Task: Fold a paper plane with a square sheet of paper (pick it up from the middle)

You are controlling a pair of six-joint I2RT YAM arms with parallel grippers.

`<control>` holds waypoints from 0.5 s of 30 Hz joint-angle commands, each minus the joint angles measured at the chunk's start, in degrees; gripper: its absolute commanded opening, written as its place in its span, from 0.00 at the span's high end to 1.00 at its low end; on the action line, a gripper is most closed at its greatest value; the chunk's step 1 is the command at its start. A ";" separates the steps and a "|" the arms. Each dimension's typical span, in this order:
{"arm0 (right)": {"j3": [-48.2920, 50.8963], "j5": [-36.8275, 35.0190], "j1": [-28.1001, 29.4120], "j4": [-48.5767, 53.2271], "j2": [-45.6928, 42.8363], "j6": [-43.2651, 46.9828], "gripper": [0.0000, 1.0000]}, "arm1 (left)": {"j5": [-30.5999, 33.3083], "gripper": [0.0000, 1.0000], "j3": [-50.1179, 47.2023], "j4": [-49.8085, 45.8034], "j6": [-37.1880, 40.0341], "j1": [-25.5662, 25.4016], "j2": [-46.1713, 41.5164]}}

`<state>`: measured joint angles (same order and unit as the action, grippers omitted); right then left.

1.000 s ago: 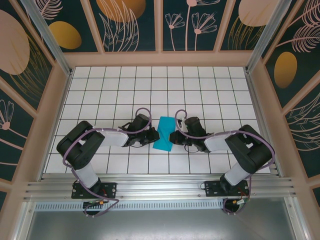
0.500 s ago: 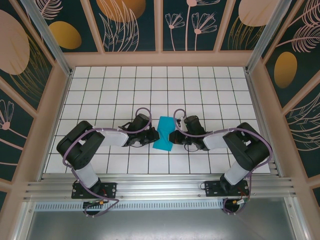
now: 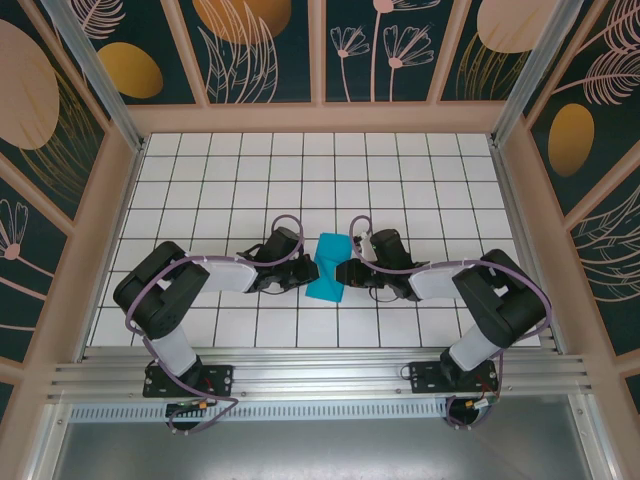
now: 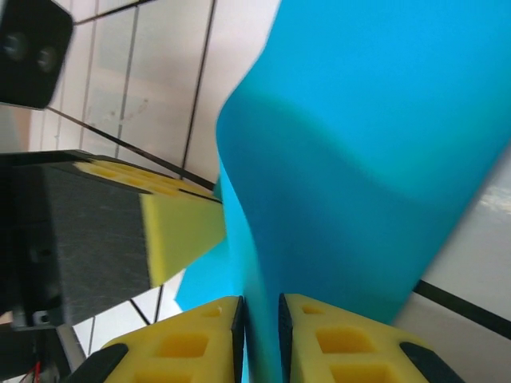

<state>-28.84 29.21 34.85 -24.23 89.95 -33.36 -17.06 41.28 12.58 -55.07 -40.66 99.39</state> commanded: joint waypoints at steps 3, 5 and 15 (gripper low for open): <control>1.54 2.19 -0.41 -1.08 -3.31 -0.05 0.73 | 1.81 0.88 1.65 -2.66 1.11 -0.12 1.59; 1.83 2.52 -0.38 -1.25 -3.87 -0.09 0.71 | 1.77 0.88 1.88 -2.57 0.97 -0.11 1.74; 3.90 -1.09 1.30 -1.26 -6.69 0.29 0.62 | 1.33 0.88 2.27 -2.32 0.62 -0.07 2.13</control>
<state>-25.76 29.58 35.27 -24.23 85.17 -33.52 -16.47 42.78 11.75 -55.09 -40.66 100.29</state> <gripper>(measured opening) 0.379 0.124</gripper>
